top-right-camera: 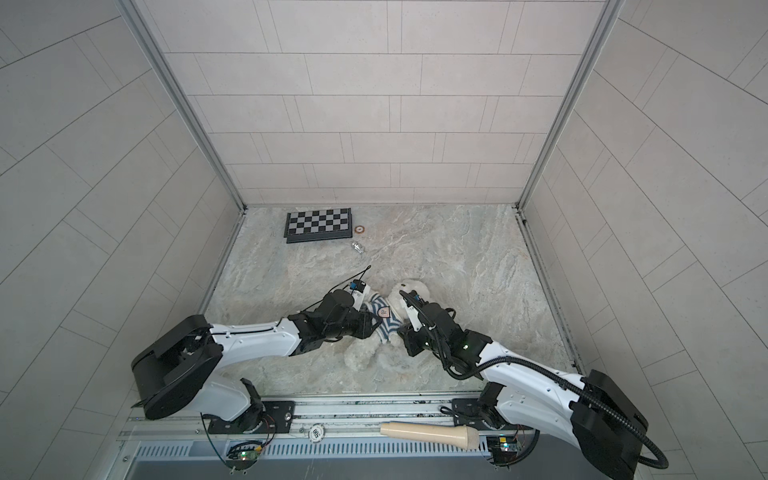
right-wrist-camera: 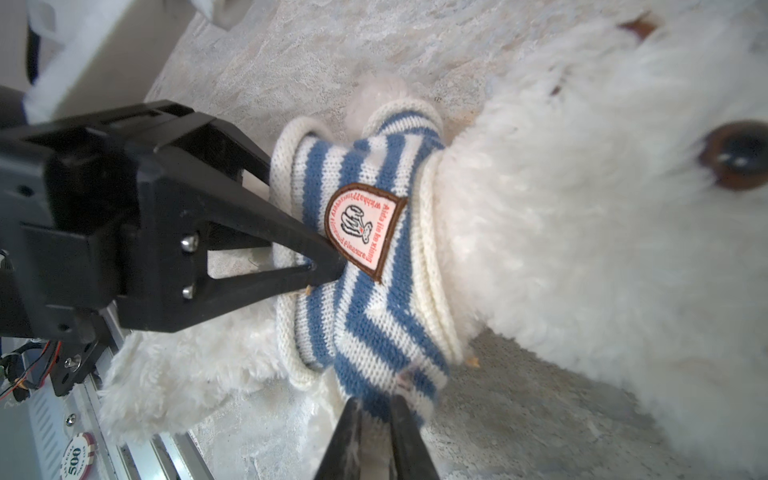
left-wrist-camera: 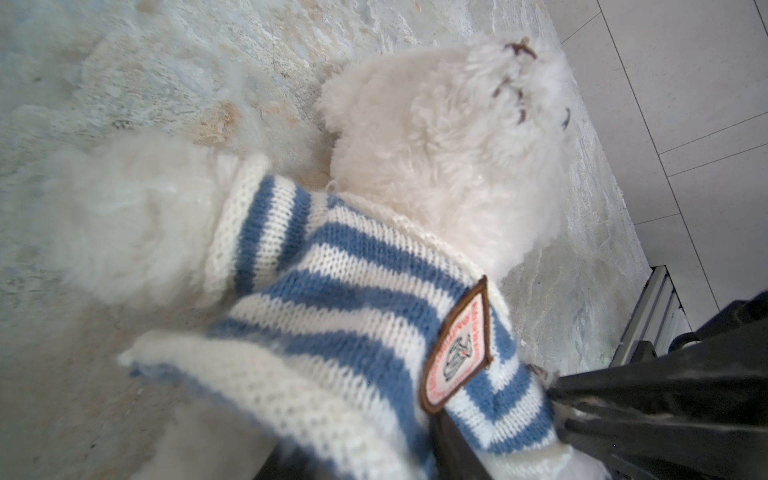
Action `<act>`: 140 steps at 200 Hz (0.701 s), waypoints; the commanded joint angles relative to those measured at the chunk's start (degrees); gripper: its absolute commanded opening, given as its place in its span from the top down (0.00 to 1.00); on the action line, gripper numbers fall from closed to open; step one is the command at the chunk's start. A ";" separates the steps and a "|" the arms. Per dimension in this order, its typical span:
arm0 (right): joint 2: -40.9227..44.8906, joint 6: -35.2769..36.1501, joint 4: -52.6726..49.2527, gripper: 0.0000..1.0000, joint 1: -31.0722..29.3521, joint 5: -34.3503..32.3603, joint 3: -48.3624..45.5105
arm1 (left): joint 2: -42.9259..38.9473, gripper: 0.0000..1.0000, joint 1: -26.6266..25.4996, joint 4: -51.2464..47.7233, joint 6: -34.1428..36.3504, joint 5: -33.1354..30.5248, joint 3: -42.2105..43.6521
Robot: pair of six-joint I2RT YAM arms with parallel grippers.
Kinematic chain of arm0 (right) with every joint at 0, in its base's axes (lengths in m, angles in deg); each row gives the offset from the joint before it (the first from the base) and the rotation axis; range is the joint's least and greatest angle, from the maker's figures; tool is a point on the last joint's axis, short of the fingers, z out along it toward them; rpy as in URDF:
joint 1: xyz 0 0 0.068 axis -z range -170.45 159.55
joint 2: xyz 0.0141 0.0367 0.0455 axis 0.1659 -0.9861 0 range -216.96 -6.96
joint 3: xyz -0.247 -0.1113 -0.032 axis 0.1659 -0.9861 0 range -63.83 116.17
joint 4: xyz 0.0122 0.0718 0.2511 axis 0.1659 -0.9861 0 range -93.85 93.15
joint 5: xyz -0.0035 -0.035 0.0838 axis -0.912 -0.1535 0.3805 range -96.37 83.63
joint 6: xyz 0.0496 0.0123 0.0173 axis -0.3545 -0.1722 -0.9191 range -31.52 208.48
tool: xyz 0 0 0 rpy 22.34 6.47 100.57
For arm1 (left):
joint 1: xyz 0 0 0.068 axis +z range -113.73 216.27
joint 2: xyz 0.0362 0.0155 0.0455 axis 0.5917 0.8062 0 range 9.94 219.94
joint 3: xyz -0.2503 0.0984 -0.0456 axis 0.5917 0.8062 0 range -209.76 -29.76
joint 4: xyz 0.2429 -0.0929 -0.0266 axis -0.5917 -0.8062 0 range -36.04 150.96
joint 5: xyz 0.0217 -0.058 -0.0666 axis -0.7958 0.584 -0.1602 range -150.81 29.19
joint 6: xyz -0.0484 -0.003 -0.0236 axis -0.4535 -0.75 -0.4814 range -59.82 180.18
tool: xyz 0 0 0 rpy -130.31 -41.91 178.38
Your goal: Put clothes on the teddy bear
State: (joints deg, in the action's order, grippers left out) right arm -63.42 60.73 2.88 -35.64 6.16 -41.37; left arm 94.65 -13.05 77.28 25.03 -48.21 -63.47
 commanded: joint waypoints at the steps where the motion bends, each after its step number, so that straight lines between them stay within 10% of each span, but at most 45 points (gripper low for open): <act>1: 1.35 -1.53 -1.71 0.84 -0.51 0.51 -0.62 | 1.10 0.58 -0.37 -1.86 -0.65 0.67 1.37; 140: -4.88 3.96 -2.34 0.83 -0.62 -2.19 8.35 | 1.12 0.58 -0.36 -0.21 -1.49 0.75 2.18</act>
State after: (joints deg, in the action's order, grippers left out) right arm -66.37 64.08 -1.47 -35.83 3.91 -33.42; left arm 94.65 -13.05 79.25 24.11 -48.23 -62.51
